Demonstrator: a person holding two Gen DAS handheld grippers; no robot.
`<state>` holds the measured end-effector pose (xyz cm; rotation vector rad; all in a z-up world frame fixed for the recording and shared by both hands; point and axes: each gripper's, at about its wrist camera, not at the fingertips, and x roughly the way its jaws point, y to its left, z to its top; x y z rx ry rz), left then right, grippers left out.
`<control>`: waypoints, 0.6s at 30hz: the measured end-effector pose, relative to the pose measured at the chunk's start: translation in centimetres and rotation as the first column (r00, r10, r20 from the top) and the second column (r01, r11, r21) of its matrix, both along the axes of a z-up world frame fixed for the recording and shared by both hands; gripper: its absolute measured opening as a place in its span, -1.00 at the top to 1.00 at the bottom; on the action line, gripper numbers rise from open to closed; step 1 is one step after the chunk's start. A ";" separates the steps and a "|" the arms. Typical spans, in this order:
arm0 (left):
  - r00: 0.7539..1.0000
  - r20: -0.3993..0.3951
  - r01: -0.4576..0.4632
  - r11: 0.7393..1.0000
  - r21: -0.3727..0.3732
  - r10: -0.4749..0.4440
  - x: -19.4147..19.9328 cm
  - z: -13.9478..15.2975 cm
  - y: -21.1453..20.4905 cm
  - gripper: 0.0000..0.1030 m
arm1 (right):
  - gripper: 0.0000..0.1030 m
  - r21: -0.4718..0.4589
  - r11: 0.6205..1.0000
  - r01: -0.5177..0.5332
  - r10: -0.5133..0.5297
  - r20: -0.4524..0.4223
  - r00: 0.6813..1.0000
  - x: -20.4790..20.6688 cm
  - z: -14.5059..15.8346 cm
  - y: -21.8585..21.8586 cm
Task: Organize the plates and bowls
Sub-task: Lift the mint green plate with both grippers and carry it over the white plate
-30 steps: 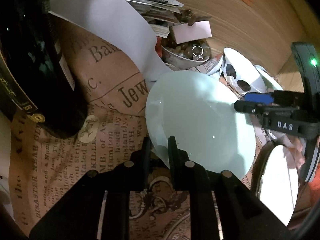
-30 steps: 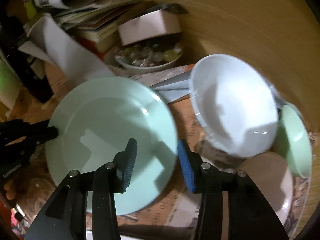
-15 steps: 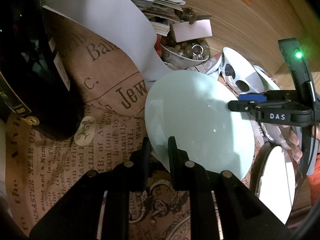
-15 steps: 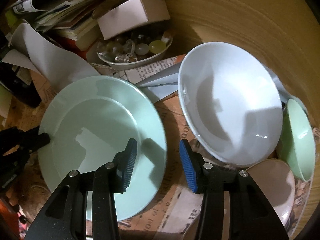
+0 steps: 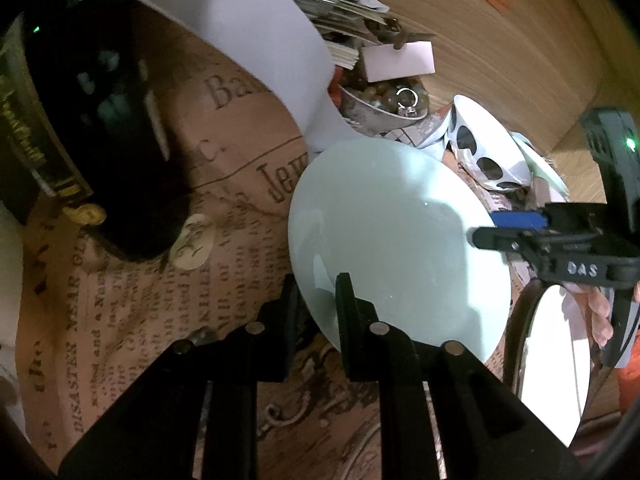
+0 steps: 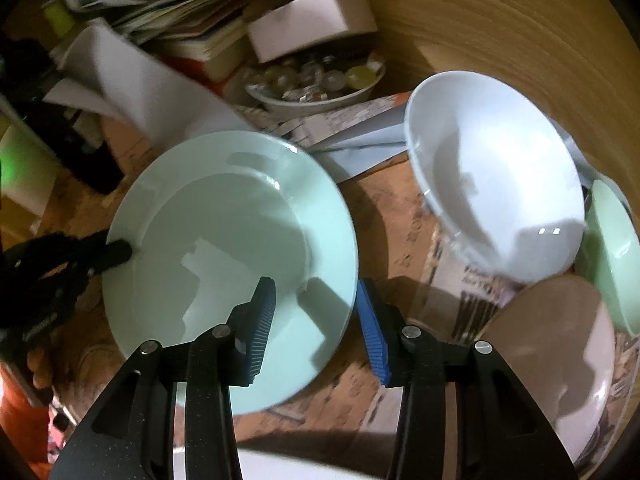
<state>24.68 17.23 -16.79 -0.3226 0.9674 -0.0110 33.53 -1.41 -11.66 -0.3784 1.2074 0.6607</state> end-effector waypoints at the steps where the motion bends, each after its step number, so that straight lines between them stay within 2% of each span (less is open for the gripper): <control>1: 1.000 0.001 0.001 1.000 -0.001 -0.001 -0.2 0.0 0.1 0.68 | 0.25 0.004 1.000 -0.011 0.011 -0.001 1.000 0.3 -0.5 0.1; 5: 1.000 0.007 0.004 1.000 0.004 -0.004 -0.2 0.0 0.1 0.68 | 0.38 0.009 1.000 -0.021 0.021 0.025 0.999 -0.2 -0.4 -0.6; 8: 1.000 0.008 0.006 1.000 0.022 -0.006 0.1 0.0 -0.2 0.68 | 0.38 0.006 1.000 0.000 0.000 0.034 0.999 0.5 -0.3 -0.6; 14: 1.000 0.006 0.009 1.000 -0.007 -0.009 0.8 -0.3 0.1 0.68 | 0.33 -0.079 0.997 -0.002 0.007 0.064 0.998 2.2 -1.1 0.8; 18: 1.000 0.012 0.016 1.000 -0.014 -0.016 1.0 -0.4 0.3 0.68 | 0.32 -0.091 0.996 0.003 0.002 0.056 0.998 2.9 -1.5 1.3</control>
